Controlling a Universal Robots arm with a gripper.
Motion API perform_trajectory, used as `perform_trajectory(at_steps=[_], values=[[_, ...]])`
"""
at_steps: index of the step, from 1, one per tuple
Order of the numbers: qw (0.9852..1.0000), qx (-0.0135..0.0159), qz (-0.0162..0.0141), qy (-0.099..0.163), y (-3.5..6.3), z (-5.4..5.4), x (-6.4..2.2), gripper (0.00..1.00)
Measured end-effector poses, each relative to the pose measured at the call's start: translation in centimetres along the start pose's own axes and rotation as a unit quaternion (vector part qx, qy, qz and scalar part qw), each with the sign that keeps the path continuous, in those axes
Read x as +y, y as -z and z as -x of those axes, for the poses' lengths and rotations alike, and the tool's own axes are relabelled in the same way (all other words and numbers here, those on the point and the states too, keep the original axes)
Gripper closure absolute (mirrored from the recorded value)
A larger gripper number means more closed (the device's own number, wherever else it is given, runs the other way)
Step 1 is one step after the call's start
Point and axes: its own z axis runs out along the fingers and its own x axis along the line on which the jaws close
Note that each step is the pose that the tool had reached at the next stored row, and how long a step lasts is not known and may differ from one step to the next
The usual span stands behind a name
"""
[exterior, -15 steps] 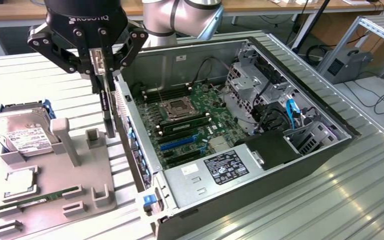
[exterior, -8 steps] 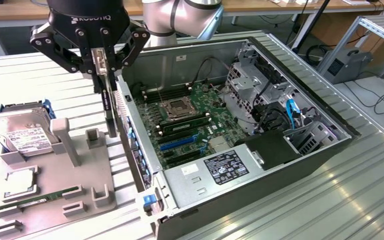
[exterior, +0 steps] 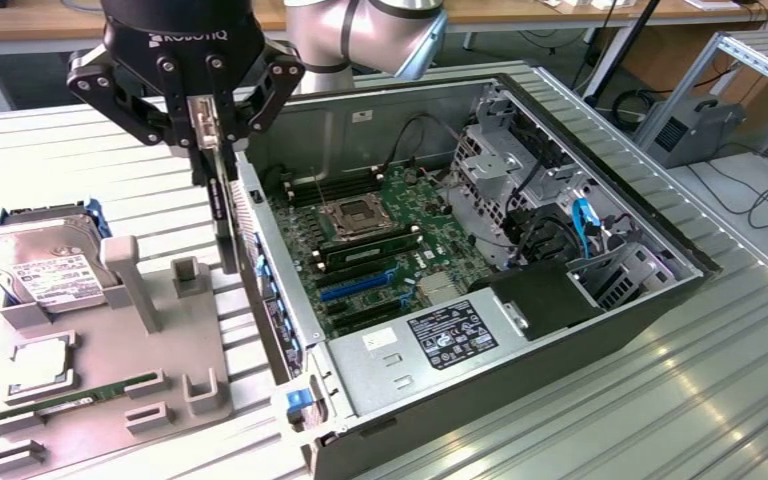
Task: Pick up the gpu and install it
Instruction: 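Pick up the gpu and move the gpu toward the slot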
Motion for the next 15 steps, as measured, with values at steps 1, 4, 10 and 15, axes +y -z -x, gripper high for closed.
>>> perform_trajectory(at_steps=[1, 4, 10, 15], values=[[1.0, 0.0, 0.0, 0.0, 0.0, 0.05, 0.01, 0.74], [1.0, 0.0, 0.0, 0.0, 0.0, 0.15, 0.01, 0.74], [1.0, 0.0, 0.0, 0.0, -0.01, 0.4, 0.03, 0.74], [1.0, 0.0, 0.0, 0.0, -0.01, 0.59, 0.05, 0.74]])
